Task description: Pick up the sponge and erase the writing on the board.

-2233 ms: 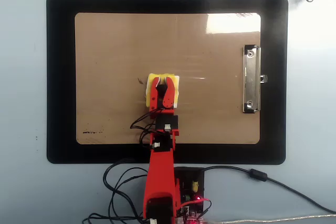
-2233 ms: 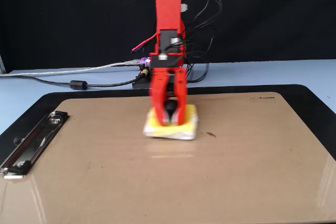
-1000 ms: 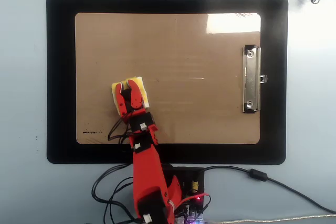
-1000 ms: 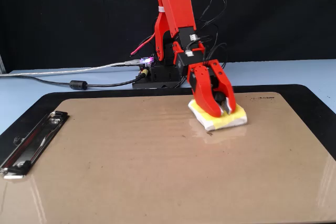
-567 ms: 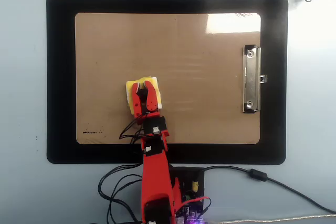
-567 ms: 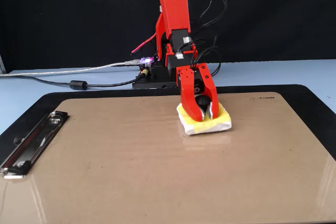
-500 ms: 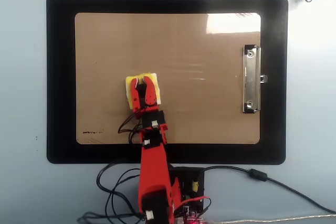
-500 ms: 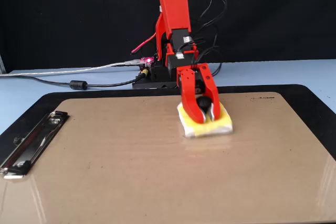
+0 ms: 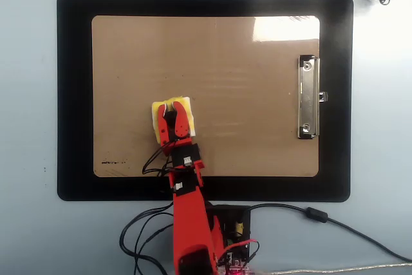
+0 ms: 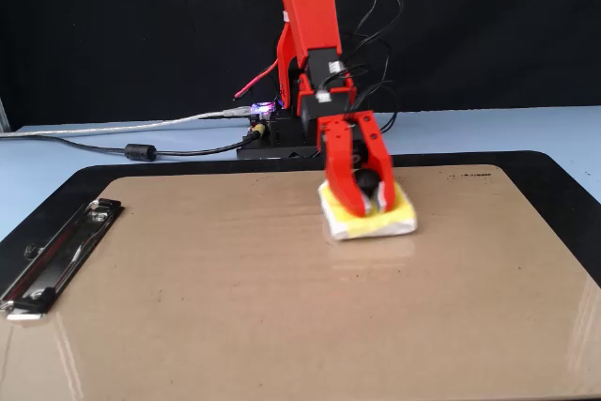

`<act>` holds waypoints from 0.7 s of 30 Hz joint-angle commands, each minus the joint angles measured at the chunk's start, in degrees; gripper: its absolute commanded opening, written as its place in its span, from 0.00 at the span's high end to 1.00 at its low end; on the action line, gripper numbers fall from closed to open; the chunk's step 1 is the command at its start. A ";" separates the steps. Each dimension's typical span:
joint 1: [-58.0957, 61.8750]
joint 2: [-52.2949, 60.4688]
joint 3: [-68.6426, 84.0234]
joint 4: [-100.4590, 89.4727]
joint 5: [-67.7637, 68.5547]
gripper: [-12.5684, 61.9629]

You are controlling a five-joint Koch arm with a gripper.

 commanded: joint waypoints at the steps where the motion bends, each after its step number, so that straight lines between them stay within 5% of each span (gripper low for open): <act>1: -3.69 4.57 -2.20 0.53 -1.41 0.94; 11: -29.36 6.77 -11.34 9.93 -9.67 0.94; 18: -32.52 3.96 -11.78 9.93 -9.05 0.94; 20: -32.61 3.96 -11.69 9.76 -8.96 0.80; 21: -33.31 3.87 -11.87 9.76 -8.61 0.62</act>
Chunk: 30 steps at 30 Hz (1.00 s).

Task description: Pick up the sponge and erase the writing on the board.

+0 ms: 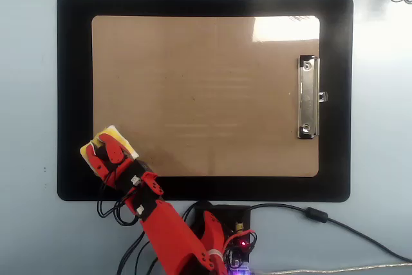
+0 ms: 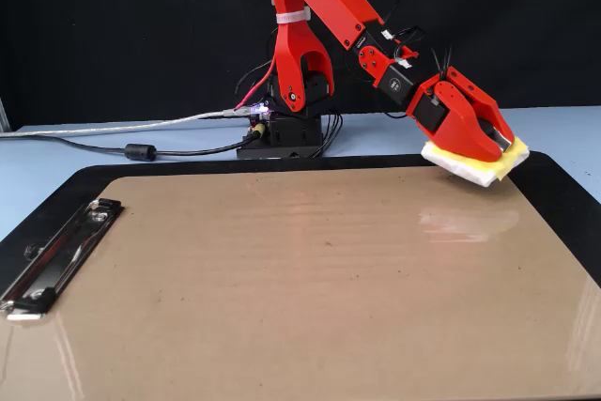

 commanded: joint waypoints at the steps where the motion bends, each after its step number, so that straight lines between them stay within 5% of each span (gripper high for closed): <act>1: -2.02 1.14 -2.02 -2.29 -0.18 0.51; 2: -3.52 1.05 -2.11 -2.20 0.62 0.40; 7: -4.39 6.59 -3.87 8.26 0.70 0.39; 11: -2.29 18.37 -16.35 44.91 0.62 0.39; 17: 23.29 20.21 -34.10 95.62 4.04 0.38; 25: 44.38 21.71 -13.71 93.69 19.78 0.38; 30: 48.34 35.42 4.48 90.35 20.57 0.38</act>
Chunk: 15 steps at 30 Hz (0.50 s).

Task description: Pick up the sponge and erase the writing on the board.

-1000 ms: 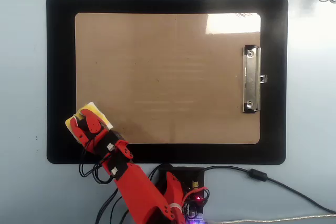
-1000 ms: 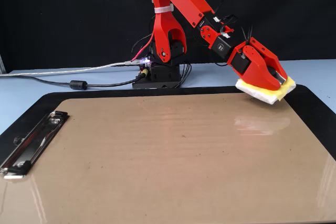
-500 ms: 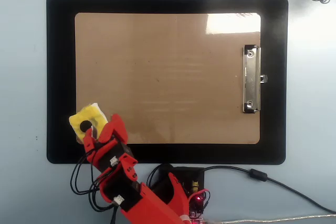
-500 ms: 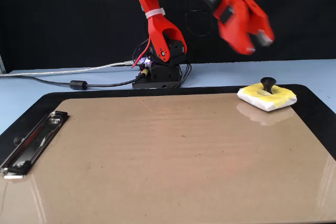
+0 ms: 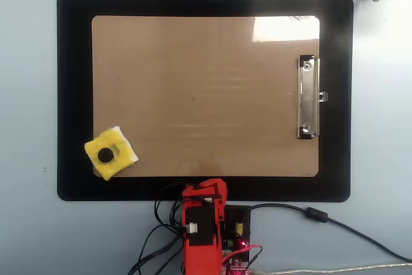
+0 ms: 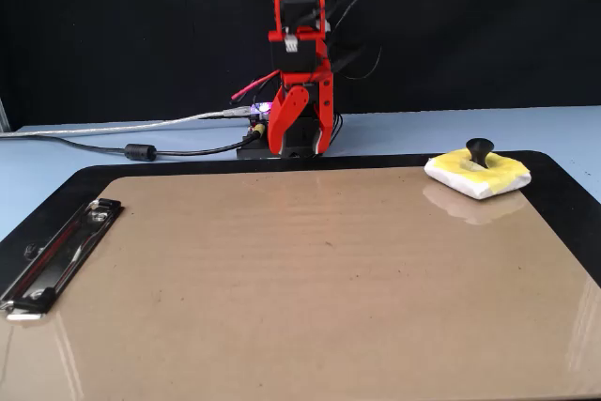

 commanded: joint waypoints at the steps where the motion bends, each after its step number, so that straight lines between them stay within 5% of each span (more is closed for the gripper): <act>1: -0.35 4.31 1.05 1.49 0.26 0.38; 15: 7.73 3.87 1.93 8.09 -1.23 0.37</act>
